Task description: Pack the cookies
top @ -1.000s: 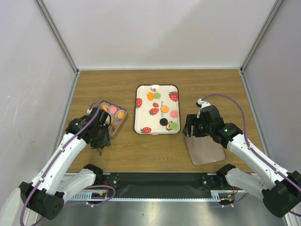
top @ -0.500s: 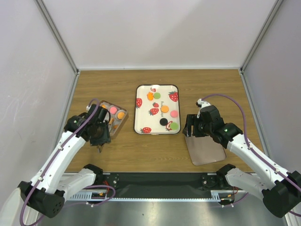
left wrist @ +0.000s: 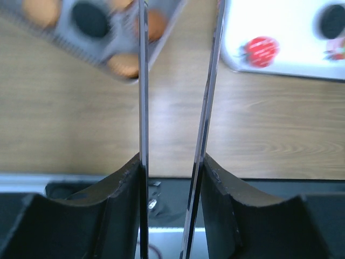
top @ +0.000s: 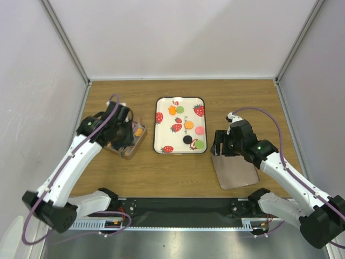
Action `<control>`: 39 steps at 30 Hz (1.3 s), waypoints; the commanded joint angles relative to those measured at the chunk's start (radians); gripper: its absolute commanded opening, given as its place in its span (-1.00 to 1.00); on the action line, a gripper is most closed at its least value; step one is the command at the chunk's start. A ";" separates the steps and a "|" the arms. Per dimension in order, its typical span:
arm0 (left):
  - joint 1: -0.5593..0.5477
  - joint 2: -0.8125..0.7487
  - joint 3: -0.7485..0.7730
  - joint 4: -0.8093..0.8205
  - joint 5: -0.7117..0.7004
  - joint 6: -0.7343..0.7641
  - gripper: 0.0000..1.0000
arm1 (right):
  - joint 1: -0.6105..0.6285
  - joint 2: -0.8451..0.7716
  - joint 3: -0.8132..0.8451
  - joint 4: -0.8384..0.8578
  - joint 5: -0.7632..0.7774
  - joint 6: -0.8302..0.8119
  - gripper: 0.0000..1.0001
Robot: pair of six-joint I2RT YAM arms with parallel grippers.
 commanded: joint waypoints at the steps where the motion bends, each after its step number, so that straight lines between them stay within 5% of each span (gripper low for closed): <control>1: -0.123 0.114 0.127 0.165 -0.020 -0.023 -0.05 | -0.025 -0.001 0.080 -0.027 -0.008 0.013 0.43; 15: -0.484 0.776 0.594 0.650 -0.052 0.068 -0.01 | -0.036 -0.279 0.413 -0.252 0.218 0.176 0.50; 28: -0.539 1.319 0.948 0.897 -0.072 0.101 0.05 | -0.036 -0.347 0.453 -0.363 0.267 0.268 0.50; 39: -0.553 1.436 1.005 0.981 -0.121 0.102 0.29 | -0.036 -0.377 0.403 -0.372 0.264 0.318 0.50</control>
